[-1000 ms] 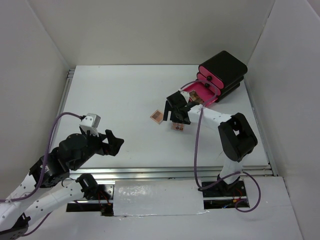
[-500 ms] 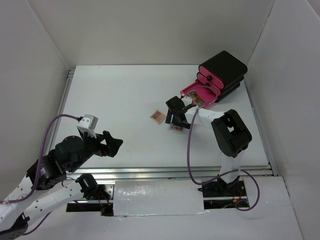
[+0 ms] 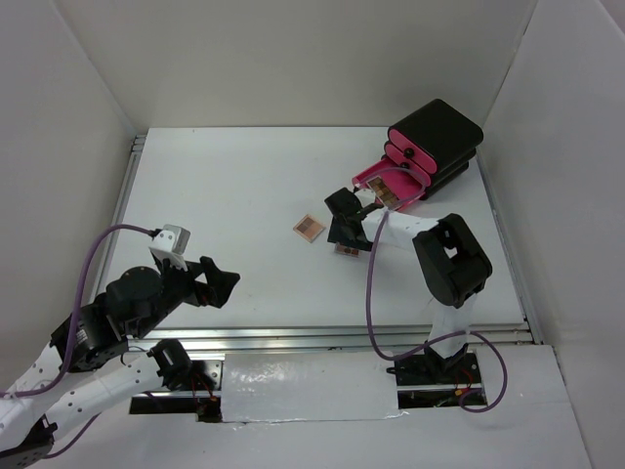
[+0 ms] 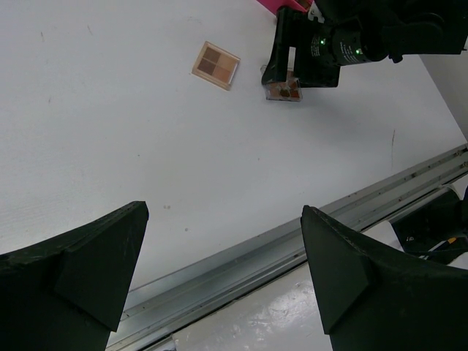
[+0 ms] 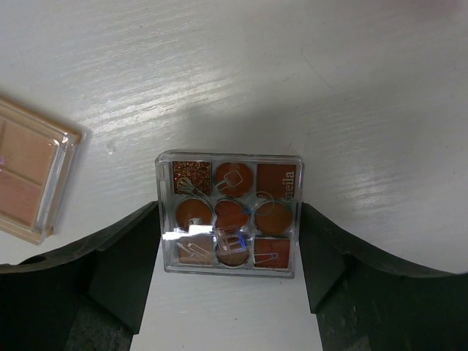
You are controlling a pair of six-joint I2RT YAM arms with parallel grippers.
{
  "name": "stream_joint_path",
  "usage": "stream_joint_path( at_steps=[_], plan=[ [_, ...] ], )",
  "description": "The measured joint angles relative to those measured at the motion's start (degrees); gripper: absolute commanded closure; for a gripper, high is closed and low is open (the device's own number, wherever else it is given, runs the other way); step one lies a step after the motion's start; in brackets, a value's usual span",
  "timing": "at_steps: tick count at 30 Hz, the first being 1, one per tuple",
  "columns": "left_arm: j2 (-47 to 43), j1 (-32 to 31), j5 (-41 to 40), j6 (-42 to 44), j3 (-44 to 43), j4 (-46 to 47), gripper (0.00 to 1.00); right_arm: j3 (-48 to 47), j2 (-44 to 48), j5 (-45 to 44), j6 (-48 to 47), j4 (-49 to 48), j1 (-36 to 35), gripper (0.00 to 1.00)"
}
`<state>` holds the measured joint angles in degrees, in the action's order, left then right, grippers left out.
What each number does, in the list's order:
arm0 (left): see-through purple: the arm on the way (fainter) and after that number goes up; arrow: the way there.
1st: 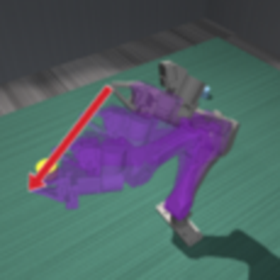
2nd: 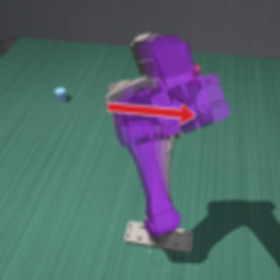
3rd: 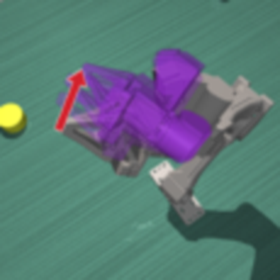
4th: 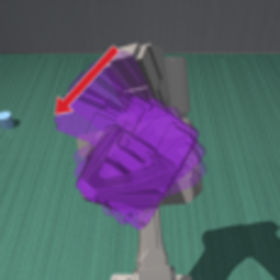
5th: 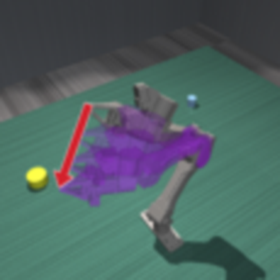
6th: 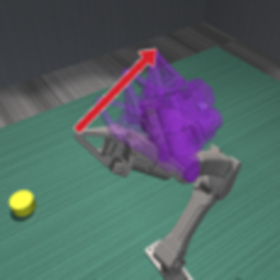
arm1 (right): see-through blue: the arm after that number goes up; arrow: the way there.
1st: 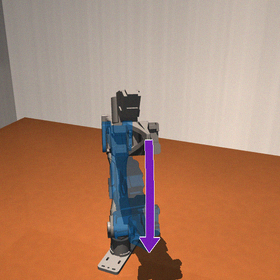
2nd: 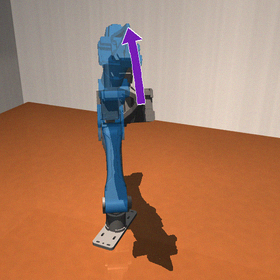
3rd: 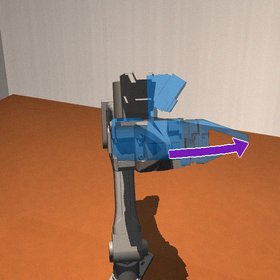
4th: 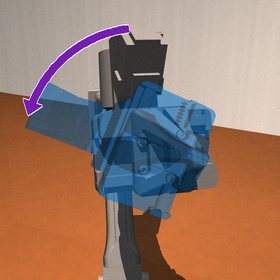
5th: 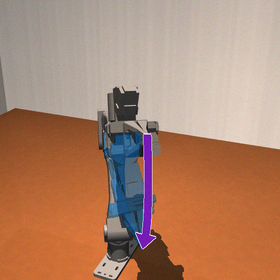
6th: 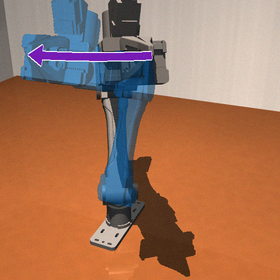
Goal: Organize the makeup
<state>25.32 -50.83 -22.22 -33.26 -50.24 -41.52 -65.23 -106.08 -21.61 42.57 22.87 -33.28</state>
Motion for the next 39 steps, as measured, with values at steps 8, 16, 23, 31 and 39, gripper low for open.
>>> stream_joint_path(
  at_steps=[8, 16, 23, 31, 39],
  plan=[
    [-0.11, -0.35, -0.26, -0.07, 0.00, -0.02, 0.01, -1.42, 3.06, 3.26, -3.43, 2.38, 0.20, 0.57],
    [-0.31, -0.85, -1.09, -0.17, 0.00, -0.09, 0.01, -24.09, -0.52, 5.84, -8.81, 6.88, 9.79, 0.56],
    [-0.72, -1.14, -1.55, -0.20, 0.00, -0.28, 0.01, -32.41, -8.66, 8.98, -7.32, 8.70, 22.36, 0.56],
    [-0.72, -1.16, -1.73, -0.20, 0.00, -0.37, 0.01, -33.33, -13.11, 12.59, -3.39, 9.31, 23.56, 0.54],
    [-0.72, -1.25, -1.73, -0.20, 0.00, -0.37, 0.01, -33.33, -13.20, 12.26, -0.76, 8.35, 23.58, 0.30]
  ],
)
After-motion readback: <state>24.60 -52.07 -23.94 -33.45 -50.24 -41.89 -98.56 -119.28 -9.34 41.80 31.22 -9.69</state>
